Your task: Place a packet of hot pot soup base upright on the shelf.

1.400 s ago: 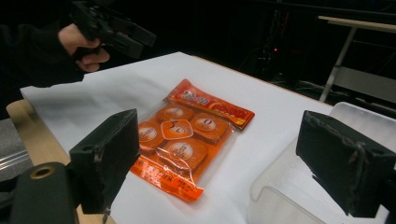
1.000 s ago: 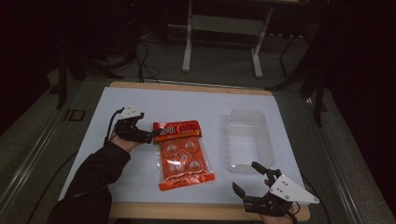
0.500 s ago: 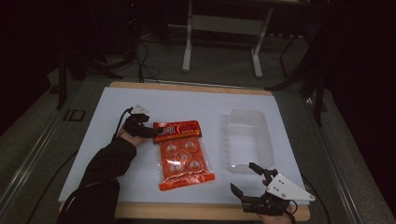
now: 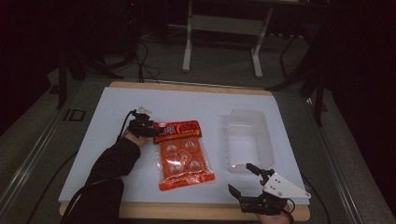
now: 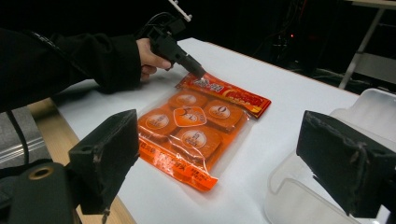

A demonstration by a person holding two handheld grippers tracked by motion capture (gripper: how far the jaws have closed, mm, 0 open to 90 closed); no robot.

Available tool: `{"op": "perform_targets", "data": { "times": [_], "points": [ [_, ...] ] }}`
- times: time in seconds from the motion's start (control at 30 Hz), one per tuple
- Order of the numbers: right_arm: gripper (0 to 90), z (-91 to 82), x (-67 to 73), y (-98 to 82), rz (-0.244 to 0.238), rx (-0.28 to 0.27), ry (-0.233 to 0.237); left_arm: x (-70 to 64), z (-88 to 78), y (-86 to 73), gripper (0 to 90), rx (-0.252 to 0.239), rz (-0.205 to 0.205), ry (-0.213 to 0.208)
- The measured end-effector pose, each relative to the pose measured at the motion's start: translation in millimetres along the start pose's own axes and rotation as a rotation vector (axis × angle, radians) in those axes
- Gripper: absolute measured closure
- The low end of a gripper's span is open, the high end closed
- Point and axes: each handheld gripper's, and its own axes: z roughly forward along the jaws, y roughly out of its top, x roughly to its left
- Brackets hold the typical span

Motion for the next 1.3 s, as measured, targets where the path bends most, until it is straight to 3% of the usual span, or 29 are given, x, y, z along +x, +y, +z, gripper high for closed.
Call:
{"op": "perform_targets", "data": {
  "times": [0.13,0.23,0.3,0.53,0.63,0.7,0.73,0.83,0.93,1.23,1.3],
  "points": [
    [13.1,0.7,-0.1,-0.4,0.002,0.003,0.003,-1.7,7.7,-2.0,41.4,0.022,-0.002,0.01],
    [13.2,0.9,0.0,-0.4,0.0,0.005,0.003,-2.1,10.3,-2.5,48.1,0.016,-0.014,-0.016],
    [13.2,1.2,-0.1,-0.3,0.004,0.007,0.001,-6.0,11.7,-2.2,55.0,0.016,0.008,-0.015],
    [13.2,0.8,-0.6,-0.3,0.008,0.004,-0.001,-13.0,14.5,-0.8,64.5,0.035,0.025,-0.023],
    [13.2,1.3,0.1,0.0,0.005,0.007,0.001,-14.9,15.0,2.7,68.0,0.066,0.034,-0.009],
    [13.2,1.7,0.8,0.2,0.005,0.008,0.004,-16.5,15.7,5.6,77.0,0.089,0.03,0.007],
    [13.2,1.8,1.0,0.2,0.005,0.01,0.005,-18.2,16.4,6.8,82.9,0.1,0.05,0.015],
    [13.2,1.5,1.3,0.4,0.001,0.008,0.004,-23.0,17.2,7.5,89.4,0.1,0.083,0.042],
    [13.3,-0.1,0.4,0.7,0.01,0.001,-0.001,-25.1,16.2,6.9,90.0,0.089,0.099,0.055],
    [13.3,-2.5,-2.7,1.0,0.019,-0.012,-0.013,-27.4,3.6,12.8,90.0,0.038,0.102,0.04],
    [13.2,-4.0,-2.7,1.4,0.022,-0.022,-0.021,-34.0,-7.6,18.4,90.0,0.015,0.133,0.043]
  ]
}}
